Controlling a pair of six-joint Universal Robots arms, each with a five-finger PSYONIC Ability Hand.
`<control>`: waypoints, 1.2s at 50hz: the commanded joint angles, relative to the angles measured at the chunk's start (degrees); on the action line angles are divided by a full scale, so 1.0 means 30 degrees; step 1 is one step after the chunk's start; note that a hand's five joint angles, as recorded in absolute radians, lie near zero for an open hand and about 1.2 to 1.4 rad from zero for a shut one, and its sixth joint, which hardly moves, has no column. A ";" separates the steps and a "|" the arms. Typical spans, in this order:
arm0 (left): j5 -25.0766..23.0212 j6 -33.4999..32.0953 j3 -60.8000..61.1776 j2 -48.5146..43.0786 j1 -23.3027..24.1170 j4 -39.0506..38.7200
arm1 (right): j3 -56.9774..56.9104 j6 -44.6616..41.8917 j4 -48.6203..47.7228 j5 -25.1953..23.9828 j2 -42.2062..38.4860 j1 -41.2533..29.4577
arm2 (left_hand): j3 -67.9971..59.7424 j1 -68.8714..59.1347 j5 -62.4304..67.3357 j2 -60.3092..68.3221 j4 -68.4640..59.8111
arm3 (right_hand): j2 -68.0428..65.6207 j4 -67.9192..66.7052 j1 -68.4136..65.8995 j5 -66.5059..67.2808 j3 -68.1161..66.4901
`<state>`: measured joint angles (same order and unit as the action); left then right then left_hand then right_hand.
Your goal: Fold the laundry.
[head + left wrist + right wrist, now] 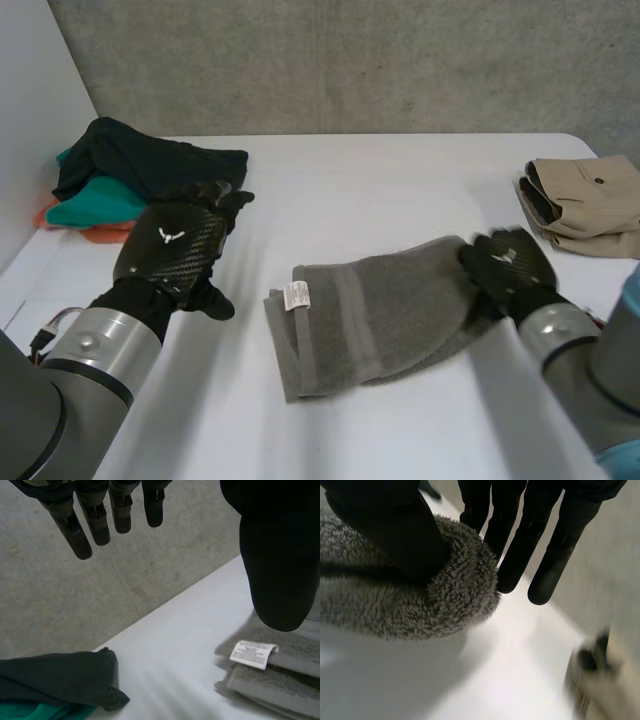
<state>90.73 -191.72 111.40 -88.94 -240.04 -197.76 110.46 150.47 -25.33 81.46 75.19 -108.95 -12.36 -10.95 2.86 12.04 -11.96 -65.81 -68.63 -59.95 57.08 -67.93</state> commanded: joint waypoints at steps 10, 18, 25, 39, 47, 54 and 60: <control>-0.0037 0.0040 0.0453 0.0613 -0.0554 -0.0027 | -0.4210 -0.5187 0.2289 -0.0320 -0.4350 -1.0032 | 0.0788 0.0315 -0.0954 -0.0680 0.0652 | 1.7480 1.8421 1.5526 -1.7903 1.8185; -0.0037 0.0070 -0.0600 0.0437 -0.0349 0.0090 | -0.4359 0.2421 0.1676 0.1090 -0.0988 -0.8453 | 0.0788 0.0315 -0.0954 -0.0680 0.0652 | 1.8603 1.9545 1.6650 -1.9027 1.9308; 0.0226 0.0157 -0.2942 -0.0645 0.1407 0.0647 | -0.3977 0.9308 0.3372 -0.0286 0.1566 -0.4852 | 0.0788 0.0315 -0.0954 -0.0680 0.0652 | 1.8603 1.9545 1.6650 -1.9027 1.9308; 0.2918 0.1241 -0.7836 -0.8084 0.5921 0.2726 | -0.8076 1.0516 1.0051 -0.3069 -0.3761 -0.1829 | 0.0788 0.0315 -0.0954 -0.0680 0.0652 | 1.8603 1.9545 1.6650 -1.9027 1.9308; 0.5675 0.1447 -0.8863 -1.0929 0.4809 0.4512 | -0.9572 0.9171 1.0934 -0.3277 -0.6898 -0.2414 | 0.0788 0.0315 -0.0954 -0.0680 0.0652 | 1.8603 1.9545 1.6650 -1.9027 1.9308; 0.5472 0.1329 -0.8659 -1.1253 0.3871 0.6710 | -0.9778 0.5890 1.0496 -0.1110 -0.7136 -0.2854 | 0.0788 0.0315 -0.0954 -0.0680 0.0652 | 1.8603 1.9545 1.6650 -1.9027 1.9308; 0.3748 0.1768 -0.8220 -0.9238 0.3431 0.6801 | -0.8785 0.4105 0.9122 -0.0084 -0.4856 -0.3788 | 0.0788 0.0315 -0.0954 -0.0680 0.0652 | 1.8603 1.9545 1.6650 -1.9027 1.9308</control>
<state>106.62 -187.48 85.53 -121.96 -228.66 -177.75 81.42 167.88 5.65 78.12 54.43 -117.85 -12.36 -9.23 2.86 12.04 -11.96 -11.33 -12.37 -11.18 2.79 -37.41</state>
